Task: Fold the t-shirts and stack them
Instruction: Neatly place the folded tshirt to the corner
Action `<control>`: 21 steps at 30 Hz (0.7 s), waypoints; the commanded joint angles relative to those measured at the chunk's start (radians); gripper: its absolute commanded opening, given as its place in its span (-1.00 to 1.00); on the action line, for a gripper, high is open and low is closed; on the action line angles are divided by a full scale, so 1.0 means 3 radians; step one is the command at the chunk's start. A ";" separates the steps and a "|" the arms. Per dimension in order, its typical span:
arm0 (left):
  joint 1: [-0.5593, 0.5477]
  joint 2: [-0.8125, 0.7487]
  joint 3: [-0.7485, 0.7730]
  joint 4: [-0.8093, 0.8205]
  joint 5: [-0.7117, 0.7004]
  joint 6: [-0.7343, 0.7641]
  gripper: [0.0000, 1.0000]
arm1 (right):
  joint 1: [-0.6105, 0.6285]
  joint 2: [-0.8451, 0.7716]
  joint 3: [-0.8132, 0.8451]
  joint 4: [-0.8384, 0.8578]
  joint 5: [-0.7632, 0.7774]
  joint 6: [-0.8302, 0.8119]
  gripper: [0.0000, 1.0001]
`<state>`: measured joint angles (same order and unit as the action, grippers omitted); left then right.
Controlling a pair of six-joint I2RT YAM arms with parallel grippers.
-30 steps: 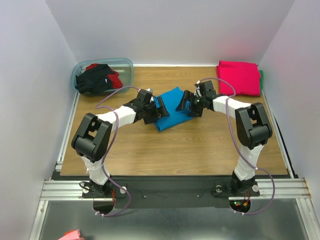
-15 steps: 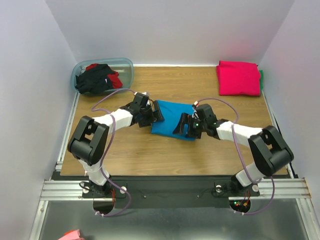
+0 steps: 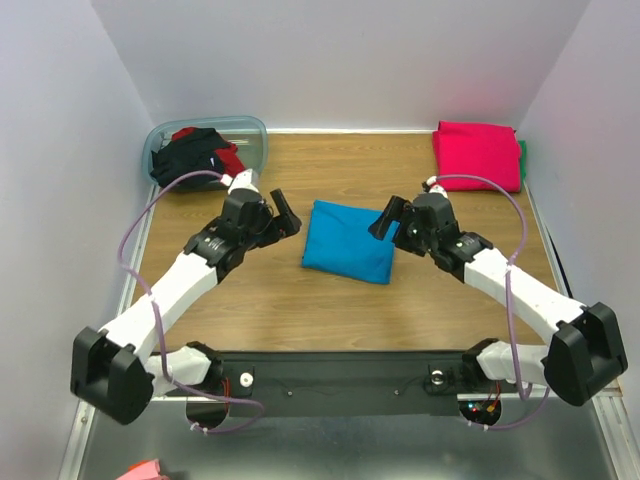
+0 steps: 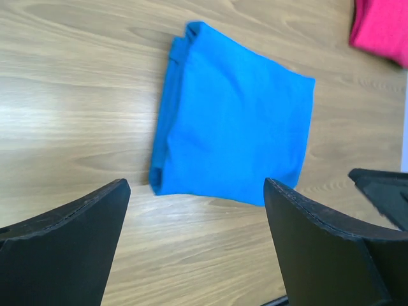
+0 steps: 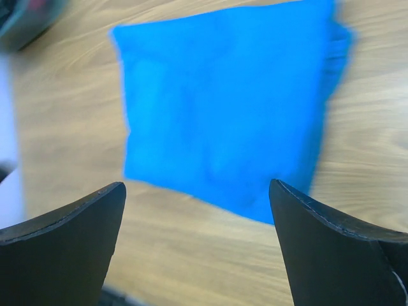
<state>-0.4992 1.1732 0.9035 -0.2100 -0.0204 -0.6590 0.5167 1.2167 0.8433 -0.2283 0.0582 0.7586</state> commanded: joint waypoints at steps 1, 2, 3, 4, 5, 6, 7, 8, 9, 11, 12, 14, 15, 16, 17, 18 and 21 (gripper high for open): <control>0.0023 -0.0285 -0.0204 -0.0399 -0.0463 -0.0104 0.97 | -0.0030 0.0080 0.0058 -0.0282 0.0706 0.0186 1.00; 0.0023 -0.0336 -0.0240 -0.0420 -0.0494 -0.0119 0.97 | -0.0035 0.0116 0.0063 -0.0287 0.0721 0.0222 1.00; 0.0028 -0.0428 -0.0316 -0.0430 -0.0530 -0.0135 0.97 | -0.0040 0.0177 0.0078 -0.0297 0.0726 0.0253 1.00; 0.0028 -0.0464 -0.0352 -0.0435 -0.0530 -0.0150 0.97 | -0.0045 0.0224 0.0088 -0.0297 0.0726 0.0278 1.00; 0.0028 -0.0505 -0.0434 -0.0420 -0.0520 -0.0171 0.97 | -0.0050 0.0351 0.0104 -0.0297 0.0737 0.0324 0.99; 0.0028 -0.0576 -0.0480 -0.0410 -0.0505 -0.0181 0.97 | -0.0060 0.0413 0.0129 -0.0297 0.0752 0.0340 0.98; 0.0028 -0.0607 -0.0516 -0.0379 -0.0505 -0.0191 0.97 | -0.0066 0.0484 0.0180 -0.0297 0.0772 0.0355 0.96; 0.0028 -0.0633 -0.0582 -0.0374 -0.0489 -0.0206 0.97 | -0.0071 0.0652 0.0216 -0.0297 0.0818 0.0355 0.95; 0.0028 -0.0674 -0.0603 -0.0374 -0.0489 -0.0212 0.97 | -0.0096 0.0730 0.0252 -0.0297 0.0819 0.0360 0.91; 0.0033 -0.0700 -0.0639 -0.0435 -0.0505 -0.0232 0.97 | -0.0132 0.0893 0.0338 -0.0292 0.0757 0.0386 0.87; 0.0038 -0.0725 -0.0670 -0.0450 -0.0510 -0.0263 0.97 | -0.0173 0.1051 0.0364 -0.0292 0.0742 0.0411 0.82; 0.0033 -0.0751 -0.0741 -0.0471 -0.0550 -0.0304 0.97 | -0.0204 0.1190 0.0451 -0.0292 0.0747 0.0432 0.73; 0.0038 -0.0791 -0.0762 -0.0466 -0.0551 -0.0339 0.97 | -0.0224 0.1327 0.0487 -0.0292 0.0727 0.0407 0.59; 0.0038 -0.0807 -0.0792 -0.0435 -0.0535 -0.0340 0.97 | -0.0229 0.1379 0.0518 -0.0292 0.0721 0.0371 0.52; 0.0038 -0.0817 -0.0803 -0.0430 -0.0520 -0.0355 0.97 | -0.0229 0.1435 0.0533 -0.0287 0.0716 0.0366 0.45; 0.0038 -0.0843 -0.0833 -0.0430 -0.0469 -0.0360 0.97 | -0.0239 0.1481 0.0564 -0.0277 0.0747 0.0361 0.33; 0.0038 -0.0884 -0.0859 -0.0415 -0.0413 -0.0365 0.97 | -0.0260 0.1686 0.0584 -0.0277 0.0706 0.0340 0.09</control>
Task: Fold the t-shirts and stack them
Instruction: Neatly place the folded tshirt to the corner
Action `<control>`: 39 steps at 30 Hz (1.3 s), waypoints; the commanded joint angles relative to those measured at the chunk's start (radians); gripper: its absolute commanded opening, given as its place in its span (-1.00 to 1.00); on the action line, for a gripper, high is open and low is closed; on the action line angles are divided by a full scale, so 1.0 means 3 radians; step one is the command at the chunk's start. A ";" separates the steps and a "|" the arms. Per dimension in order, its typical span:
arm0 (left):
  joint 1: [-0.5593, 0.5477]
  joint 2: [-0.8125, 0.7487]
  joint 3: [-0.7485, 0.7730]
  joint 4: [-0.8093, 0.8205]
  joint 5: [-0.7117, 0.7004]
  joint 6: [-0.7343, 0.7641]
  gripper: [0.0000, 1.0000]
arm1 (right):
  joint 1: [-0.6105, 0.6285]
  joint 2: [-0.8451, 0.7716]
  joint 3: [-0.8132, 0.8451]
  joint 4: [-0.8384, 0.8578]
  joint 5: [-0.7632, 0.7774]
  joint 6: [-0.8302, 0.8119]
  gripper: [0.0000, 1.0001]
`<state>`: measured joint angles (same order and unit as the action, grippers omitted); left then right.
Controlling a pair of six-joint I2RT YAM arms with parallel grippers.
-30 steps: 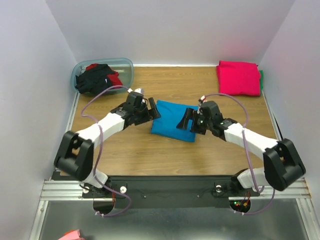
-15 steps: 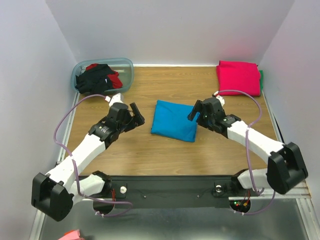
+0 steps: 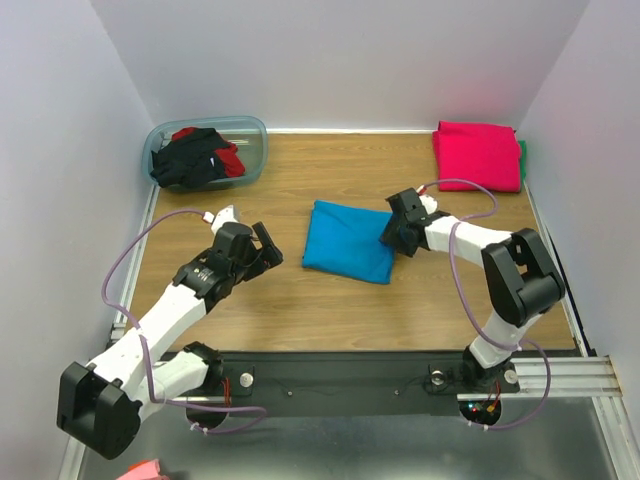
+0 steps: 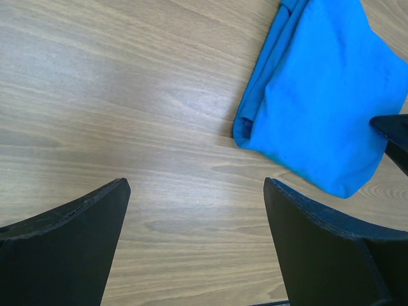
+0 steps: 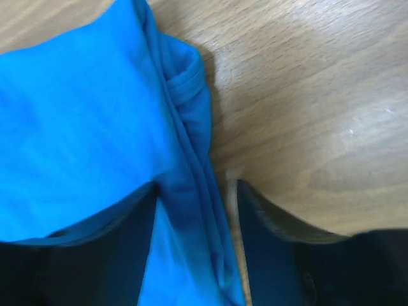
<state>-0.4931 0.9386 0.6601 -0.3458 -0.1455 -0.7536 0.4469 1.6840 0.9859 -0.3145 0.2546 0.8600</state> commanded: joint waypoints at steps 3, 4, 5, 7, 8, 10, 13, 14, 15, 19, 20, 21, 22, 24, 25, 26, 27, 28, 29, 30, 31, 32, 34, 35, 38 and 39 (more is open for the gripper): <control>0.0018 -0.0142 -0.0038 -0.0018 -0.0036 -0.0050 0.97 | -0.0027 0.0272 0.0094 0.0077 -0.0213 -0.0044 -0.01; 0.0018 -0.0143 -0.0033 -0.0023 -0.0047 -0.0055 0.97 | -0.0027 0.0302 0.0088 0.0092 -0.0265 -0.0065 -0.02; 0.0018 -0.0153 -0.0027 -0.0039 -0.0047 -0.0050 0.97 | -0.0022 0.0368 0.0098 0.0102 -0.0327 -0.0141 -0.03; 0.0018 -0.0158 -0.0017 -0.0039 -0.0047 -0.0050 0.97 | -0.0027 0.0430 0.0124 0.0108 -0.0501 -0.0208 -0.16; 0.0018 -0.0158 -0.0012 -0.0039 -0.0052 -0.0050 0.97 | -0.0027 0.0466 0.0144 0.0128 -0.0557 -0.0223 -0.29; 0.0018 -0.0163 -0.0007 -0.0044 -0.0062 -0.0065 0.97 | -0.0027 0.0497 0.0170 0.0159 -0.0705 -0.0304 -0.48; 0.0018 -0.0168 -0.0007 -0.0049 -0.0072 -0.0070 0.97 | -0.0027 0.0563 0.0313 0.0159 -0.0680 -0.0422 -0.74; 0.0018 -0.0163 -0.0007 -0.0049 -0.0103 -0.0065 0.97 | -0.0027 0.0584 0.0410 0.0154 -0.0650 -0.0559 -0.89; 0.0018 -0.0163 -0.0017 -0.0049 -0.0123 -0.0055 0.97 | -0.0027 0.0650 0.0476 0.0154 -0.0568 -0.0657 -0.99; 0.0023 -0.0102 -0.0007 -0.0054 -0.0159 -0.0029 0.97 | -0.0119 0.0737 0.0798 0.0123 -0.0251 -0.1097 -0.99; 0.0023 -0.0086 -0.0002 -0.0059 -0.0164 -0.0029 0.97 | -0.0150 0.0732 0.0870 0.0123 -0.0215 -0.1275 -0.99; 0.0023 -0.0071 0.0018 -0.0069 -0.0179 -0.0029 0.97 | -0.0221 0.0727 0.0936 0.0118 -0.0174 -0.1388 -0.99; 0.0023 -0.0041 0.0034 -0.0080 -0.0190 -0.0029 0.97 | -0.0257 0.0712 0.1089 0.0118 -0.0159 -0.1511 -0.99; 0.0023 -0.0010 0.0070 -0.0110 -0.0246 -0.0029 0.97 | -0.0349 0.0727 0.1248 0.0103 -0.0138 -0.1940 -0.99; 0.0028 0.0000 0.0080 -0.0115 -0.0266 -0.0029 0.97 | -0.0380 0.0747 0.1416 0.0097 -0.0103 -0.2199 -0.99; 0.0028 0.0011 0.0115 -0.0126 -0.0287 -0.0019 0.97 | -0.0405 0.0778 0.1494 0.0082 -0.0057 -0.2349 -0.99; 0.0028 0.0031 0.0126 -0.0131 -0.0297 -0.0009 0.97 | -0.0446 0.0803 0.1581 0.0077 0.0101 -0.2497 -0.99; 0.0033 0.0041 0.0131 -0.0131 -0.0312 -0.0004 0.97 | -0.0462 0.0819 0.1652 0.0072 0.0224 -0.2620 -0.99; 0.0033 0.0072 0.0146 -0.0136 -0.0343 -0.0004 0.97 | -0.0502 0.0870 0.1785 0.0062 0.0448 -0.2839 -0.99; 0.0038 0.0082 0.0152 -0.0131 -0.0369 -0.0004 0.97 | -0.0523 0.0885 0.1847 0.0051 0.0521 -0.2983 -0.99; 0.0038 0.0103 0.0162 -0.0136 -0.0389 -0.0019 0.97 | -0.0559 0.0906 0.1903 0.0041 0.0552 -0.3065 -0.99; 0.0043 0.0118 0.0167 -0.0111 -0.0435 -0.0029 0.97 | -0.0589 0.0926 0.2015 0.0031 0.0557 -0.3223 -0.99; 0.0053 0.0190 0.0187 -0.0034 -0.0446 -0.0014 0.97 | -0.0707 0.0952 0.2128 0.0026 0.0501 -0.3402 -0.99; 0.0058 0.0220 0.0213 -0.0013 -0.0446 -0.0004 0.97 | -0.0748 0.0967 0.2179 0.0026 0.0476 -0.3464 -0.99; 0.0069 0.0384 0.0340 0.0012 -0.0446 0.0088 0.97 | -0.0886 0.1085 0.2460 0.0021 0.0506 -0.3705 -0.99; 0.0079 0.0475 0.0412 0.0012 -0.0466 0.0114 0.97 | -0.0952 0.1171 0.2648 0.0021 0.0526 -0.3746 -0.99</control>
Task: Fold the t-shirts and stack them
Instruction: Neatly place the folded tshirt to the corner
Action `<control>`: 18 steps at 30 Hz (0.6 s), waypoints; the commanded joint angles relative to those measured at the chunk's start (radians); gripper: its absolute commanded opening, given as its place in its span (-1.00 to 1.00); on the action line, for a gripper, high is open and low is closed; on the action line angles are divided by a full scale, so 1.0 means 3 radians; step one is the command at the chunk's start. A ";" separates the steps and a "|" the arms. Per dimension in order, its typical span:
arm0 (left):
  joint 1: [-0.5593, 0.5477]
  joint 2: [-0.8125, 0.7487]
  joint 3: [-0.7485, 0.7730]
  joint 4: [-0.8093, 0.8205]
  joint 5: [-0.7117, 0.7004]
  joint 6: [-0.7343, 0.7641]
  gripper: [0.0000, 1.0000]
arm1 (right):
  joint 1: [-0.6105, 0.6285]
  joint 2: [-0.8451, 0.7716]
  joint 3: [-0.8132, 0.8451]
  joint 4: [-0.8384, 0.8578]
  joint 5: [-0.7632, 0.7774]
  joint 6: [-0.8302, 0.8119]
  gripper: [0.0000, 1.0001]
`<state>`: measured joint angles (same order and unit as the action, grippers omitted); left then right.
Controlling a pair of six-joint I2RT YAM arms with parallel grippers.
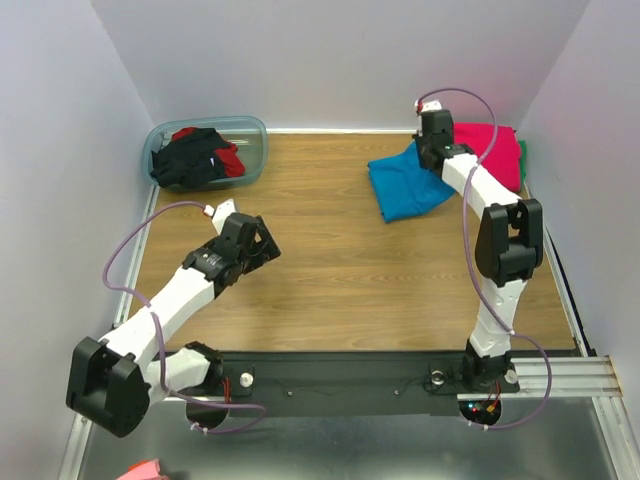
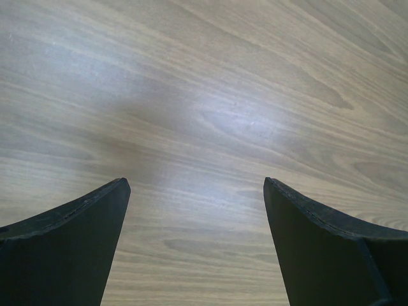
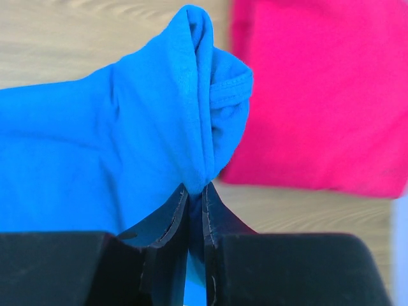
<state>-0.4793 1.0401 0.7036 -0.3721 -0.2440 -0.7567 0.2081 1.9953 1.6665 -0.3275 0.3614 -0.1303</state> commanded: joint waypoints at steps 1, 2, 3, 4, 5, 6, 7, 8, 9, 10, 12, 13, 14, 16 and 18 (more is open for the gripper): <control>0.0038 0.0183 0.0298 0.0100 -0.0148 0.0159 0.97 | -0.0182 0.0190 0.0463 0.0059 0.0161 -0.0552 -0.99; 0.0043 0.0229 0.0334 0.0100 -0.0163 0.0180 0.97 | -0.0198 0.0236 0.0565 0.0059 0.0155 -0.0629 -0.99; 0.0048 0.0326 0.0400 0.0100 -0.0189 0.0185 0.97 | -0.0228 0.0282 0.0712 0.0059 0.0186 -0.0715 -0.99; 0.0059 0.0373 0.0431 0.0090 -0.0194 0.0201 0.97 | -0.0238 0.0348 0.0815 0.0059 0.0237 -0.0777 -0.99; 0.0069 0.0464 0.0487 0.0100 -0.0204 0.0221 0.97 | -0.0269 0.0455 0.0897 0.0054 0.0348 -0.0874 -0.99; 0.0079 0.0506 0.0513 0.0100 -0.0204 0.0231 0.97 | -0.0279 0.0507 0.0964 0.0054 0.0395 -0.0915 -0.99; 0.0089 0.0547 0.0528 0.0125 -0.0209 0.0242 0.97 | -0.0300 0.0548 0.1106 0.0054 0.0431 -0.0936 -0.99; 0.0105 0.0592 0.0548 0.0136 -0.0194 0.0272 0.97 | -0.0315 0.0609 0.1153 0.0054 0.0447 -0.0956 -0.99; 0.0115 0.0679 0.0594 0.0151 -0.0194 0.0282 0.97 | -0.0356 0.0625 0.1204 0.0054 0.0432 -0.0946 -0.99; 0.0125 0.0720 0.0615 0.0156 -0.0194 0.0298 0.97 | -0.0376 0.0635 0.1245 0.0054 0.0401 -0.0931 -0.99; 0.0166 0.0807 0.0661 0.0146 -0.0194 0.0339 0.97 | -0.0402 0.0646 0.1363 0.0059 0.0340 -0.0865 -0.99; 0.0181 0.0884 0.0722 0.0126 -0.0194 0.0344 0.97 | -0.0412 0.0656 0.1394 0.0059 0.0294 -0.0844 -0.99; 0.0191 0.0915 0.0748 0.0116 -0.0194 0.0349 0.97 | -0.0417 0.0646 0.1424 0.0054 0.0268 -0.0839 -0.99; 0.0222 0.1002 0.0804 0.0095 -0.0184 0.0354 0.97 | -0.0418 0.0630 0.1506 0.0059 0.0252 -0.0844 -0.99; 0.0243 0.1053 0.0835 0.0085 -0.0174 0.0339 0.97 | -0.0433 0.0605 0.1603 0.0054 0.0278 -0.0839 -0.99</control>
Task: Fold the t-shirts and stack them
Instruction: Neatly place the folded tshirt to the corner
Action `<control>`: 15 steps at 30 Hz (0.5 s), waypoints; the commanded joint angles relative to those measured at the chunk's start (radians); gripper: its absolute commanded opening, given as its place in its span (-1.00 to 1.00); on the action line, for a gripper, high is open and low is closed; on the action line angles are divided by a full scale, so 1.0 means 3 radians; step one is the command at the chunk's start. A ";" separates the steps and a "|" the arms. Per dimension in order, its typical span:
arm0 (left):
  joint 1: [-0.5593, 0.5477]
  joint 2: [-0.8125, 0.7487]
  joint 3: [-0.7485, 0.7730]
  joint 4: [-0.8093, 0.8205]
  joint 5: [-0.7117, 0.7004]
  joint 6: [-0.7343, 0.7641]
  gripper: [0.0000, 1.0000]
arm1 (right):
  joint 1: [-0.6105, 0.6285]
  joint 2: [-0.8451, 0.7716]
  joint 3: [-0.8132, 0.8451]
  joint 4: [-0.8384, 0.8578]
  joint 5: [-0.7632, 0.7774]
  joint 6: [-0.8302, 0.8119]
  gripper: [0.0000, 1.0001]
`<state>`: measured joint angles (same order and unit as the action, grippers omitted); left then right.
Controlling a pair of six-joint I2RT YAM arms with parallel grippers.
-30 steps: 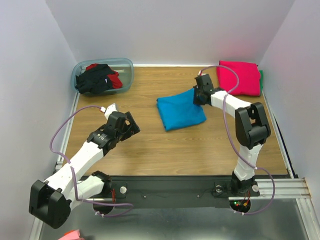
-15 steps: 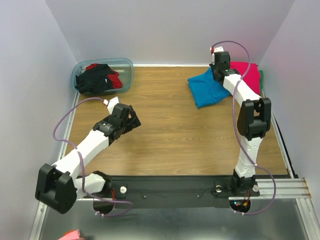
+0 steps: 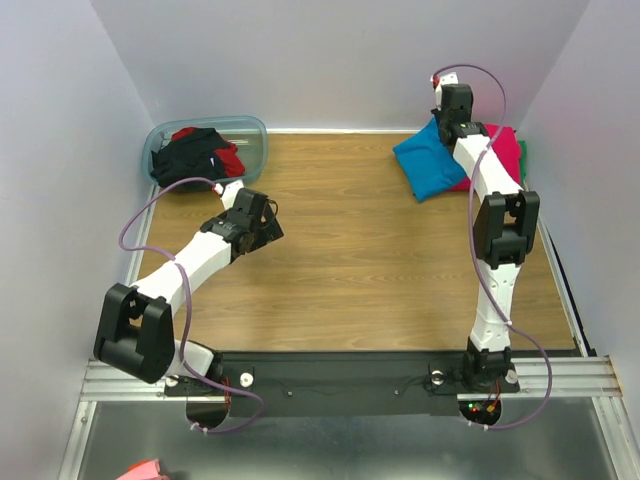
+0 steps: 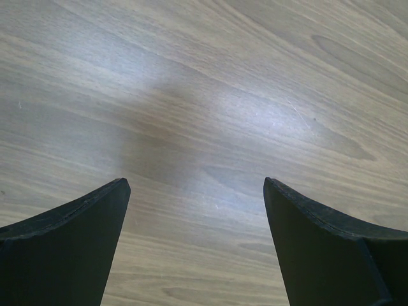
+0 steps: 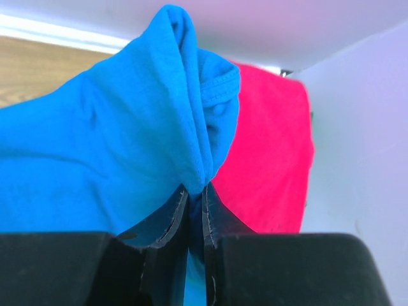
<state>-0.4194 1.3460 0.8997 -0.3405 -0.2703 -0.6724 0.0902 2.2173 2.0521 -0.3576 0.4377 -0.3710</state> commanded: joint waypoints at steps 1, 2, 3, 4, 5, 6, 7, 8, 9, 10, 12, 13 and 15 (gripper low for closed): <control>0.0048 0.0038 0.0181 -0.0006 -0.0081 0.0058 0.97 | -0.0050 -0.0135 0.0354 0.0159 -0.0007 -0.0032 -0.99; 0.0053 0.0033 0.0166 0.0000 -0.0066 0.0053 0.97 | -0.0081 -0.0140 0.0435 0.0154 -0.0027 0.0019 -0.99; 0.0058 0.0023 0.0161 0.0010 -0.0055 0.0048 0.97 | -0.0086 -0.0140 0.0461 0.0154 -0.0043 0.0045 -0.99; 0.0058 0.0008 0.0146 0.0015 -0.0050 0.0048 0.97 | -0.0096 -0.0140 0.0482 0.0154 -0.0038 0.0055 -0.99; 0.0063 0.0003 0.0120 0.0025 -0.0040 0.0048 0.97 | -0.0096 -0.0166 0.0492 0.0154 -0.0033 0.0055 -0.99; 0.0064 -0.0018 0.0110 0.0025 -0.0040 0.0048 0.97 | -0.0096 -0.0181 0.0497 0.0149 -0.0027 0.0050 -0.99; 0.0074 -0.0038 0.0105 0.0020 -0.0040 0.0048 0.97 | -0.0096 -0.0222 0.0492 0.0149 -0.0017 0.0060 -0.99; 0.0084 -0.0043 0.0100 0.0010 -0.0045 0.0048 0.97 | -0.0096 -0.0243 0.0492 0.0144 -0.0012 0.0086 -0.99; 0.0089 -0.0069 0.0089 -0.0005 -0.0045 0.0048 0.97 | -0.0106 -0.0258 0.0502 0.0144 0.0013 0.0101 -0.99; 0.0089 -0.0084 0.0084 -0.0010 -0.0045 0.0048 0.97 | -0.0111 -0.0268 0.0502 0.0144 0.0034 0.0112 -0.99; 0.0094 -0.0120 0.0074 -0.0026 -0.0050 0.0037 0.97 | -0.0122 -0.0284 0.0558 0.0144 0.0070 0.0137 -0.99; 0.0099 -0.0135 0.0069 -0.0031 -0.0050 0.0032 0.97 | -0.0132 -0.0289 0.0579 0.0139 0.0085 0.0142 -0.99; 0.0099 -0.0191 0.0044 -0.0026 -0.0045 0.0017 0.97 | -0.0157 -0.0309 0.0630 0.0139 0.0085 0.0142 -0.99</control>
<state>-0.3969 1.3560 0.9104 -0.3424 -0.2665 -0.6697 0.0601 2.2116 2.1593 -0.3679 0.4370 -0.3439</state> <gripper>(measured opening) 0.985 0.154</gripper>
